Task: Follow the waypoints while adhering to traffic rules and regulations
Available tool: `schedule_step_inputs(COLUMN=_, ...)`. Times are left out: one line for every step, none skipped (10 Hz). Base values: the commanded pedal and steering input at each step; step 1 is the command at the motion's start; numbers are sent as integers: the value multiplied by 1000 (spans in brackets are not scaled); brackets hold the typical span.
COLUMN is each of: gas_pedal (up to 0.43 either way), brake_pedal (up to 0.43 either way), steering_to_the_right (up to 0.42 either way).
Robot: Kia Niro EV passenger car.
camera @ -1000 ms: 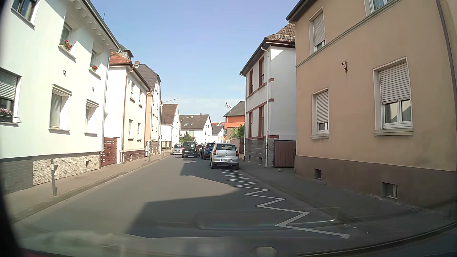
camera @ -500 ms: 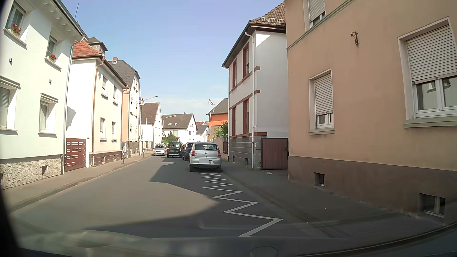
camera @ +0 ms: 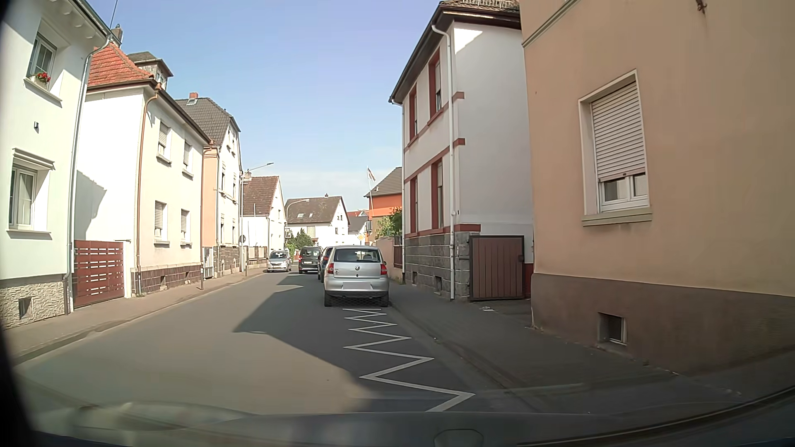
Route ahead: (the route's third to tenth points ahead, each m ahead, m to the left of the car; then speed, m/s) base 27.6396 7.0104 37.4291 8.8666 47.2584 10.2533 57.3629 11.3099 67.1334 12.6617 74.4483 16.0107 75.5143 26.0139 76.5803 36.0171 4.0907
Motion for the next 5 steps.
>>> schedule_step_inputs(gas_pedal=0, brake_pedal=244, steering_to_the_right=-128)
schedule_step_inputs(gas_pedal=0, brake_pedal=250, steering_to_the_right=-132)
schedule_step_inputs(gas_pedal=0, brake_pedal=256, steering_to_the_right=-134)
schedule_step_inputs(gas_pedal=0, brake_pedal=268, steering_to_the_right=-136)
schedule_step_inputs(gas_pedal=0, brake_pedal=274, steering_to_the_right=-137)
